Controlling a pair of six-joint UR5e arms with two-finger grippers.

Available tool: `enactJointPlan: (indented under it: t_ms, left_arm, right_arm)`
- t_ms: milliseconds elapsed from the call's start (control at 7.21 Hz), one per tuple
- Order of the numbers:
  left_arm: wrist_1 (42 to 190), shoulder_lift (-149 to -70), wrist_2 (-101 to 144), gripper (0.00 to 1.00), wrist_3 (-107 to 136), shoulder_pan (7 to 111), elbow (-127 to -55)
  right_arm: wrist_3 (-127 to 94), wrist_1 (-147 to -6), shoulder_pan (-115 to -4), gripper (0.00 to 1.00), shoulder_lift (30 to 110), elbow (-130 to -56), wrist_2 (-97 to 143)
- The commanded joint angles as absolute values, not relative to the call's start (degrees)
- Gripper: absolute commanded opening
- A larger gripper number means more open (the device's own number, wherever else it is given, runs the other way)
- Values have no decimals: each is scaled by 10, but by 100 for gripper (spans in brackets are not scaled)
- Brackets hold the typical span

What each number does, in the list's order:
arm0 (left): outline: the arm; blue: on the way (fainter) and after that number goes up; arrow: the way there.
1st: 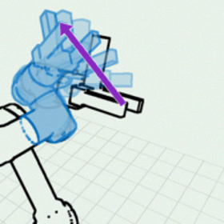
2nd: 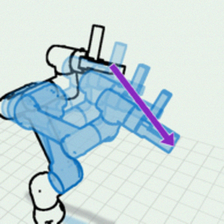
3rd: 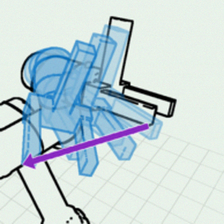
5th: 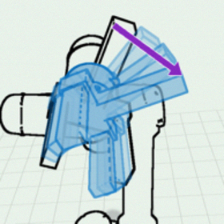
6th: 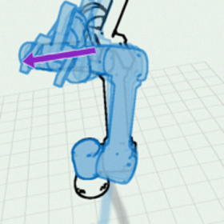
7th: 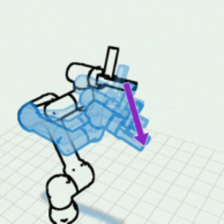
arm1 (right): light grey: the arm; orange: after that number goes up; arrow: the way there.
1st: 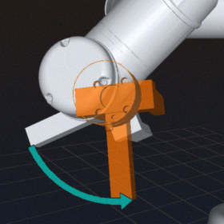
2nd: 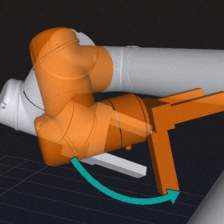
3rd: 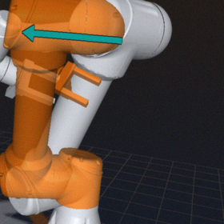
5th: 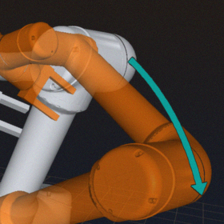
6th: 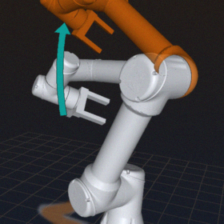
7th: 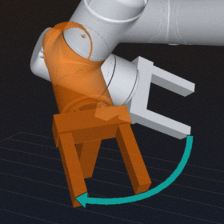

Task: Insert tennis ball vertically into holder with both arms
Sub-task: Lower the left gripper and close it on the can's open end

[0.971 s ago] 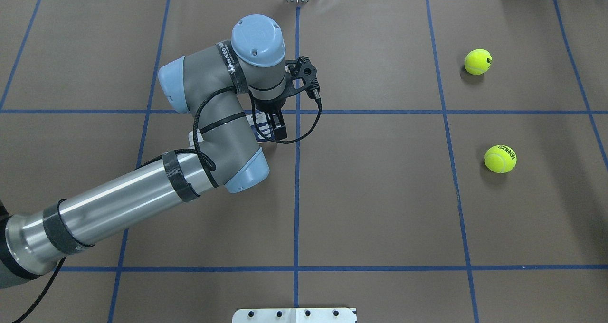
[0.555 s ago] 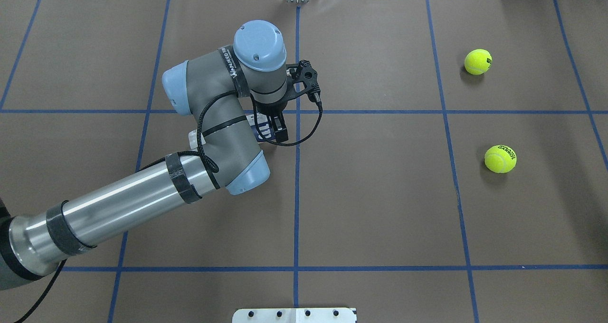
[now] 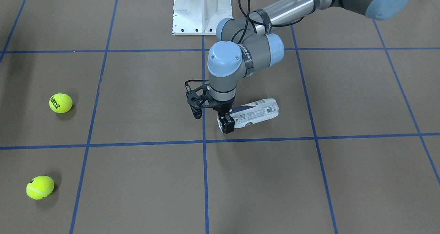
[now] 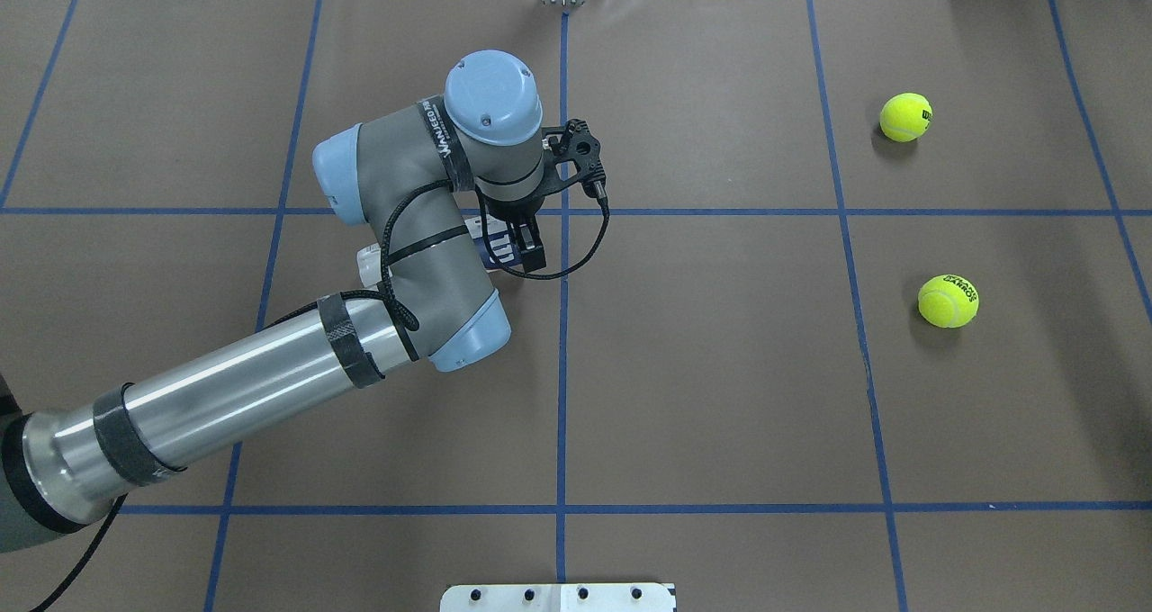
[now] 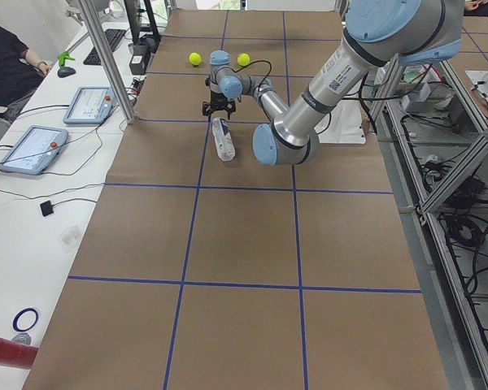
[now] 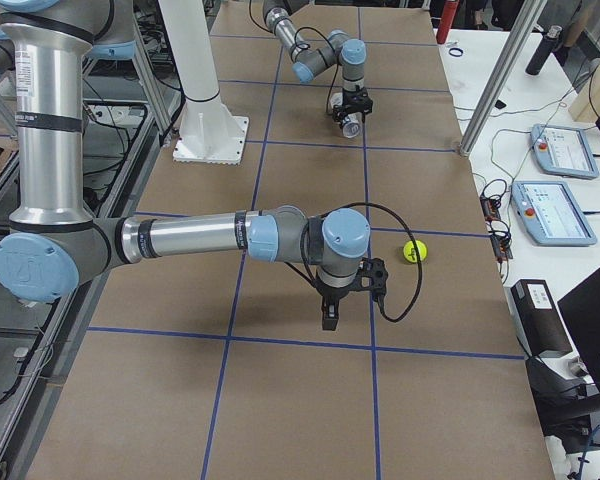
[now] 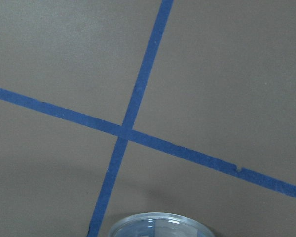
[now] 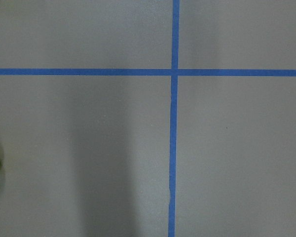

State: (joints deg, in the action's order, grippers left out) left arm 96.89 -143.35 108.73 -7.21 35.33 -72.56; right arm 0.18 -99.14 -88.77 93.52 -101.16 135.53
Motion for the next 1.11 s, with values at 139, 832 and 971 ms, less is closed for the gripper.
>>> enactJointPlan:
  t_ms: [139,832,971]
  left_arm:
    - [981,-1433,1086,99,-73,352,-712]
    - [1008,-1434,1086,99,-75,352,-687]
    - [1008,-1434,1086,99,-76,352,-686]
  right_arm:
    - [2,-991,-888,100,935,-1011,1355]
    - [3,-991,-888,100,934,-1009,1354]
    - [3,-991,-888,100,933,-1010,1354]
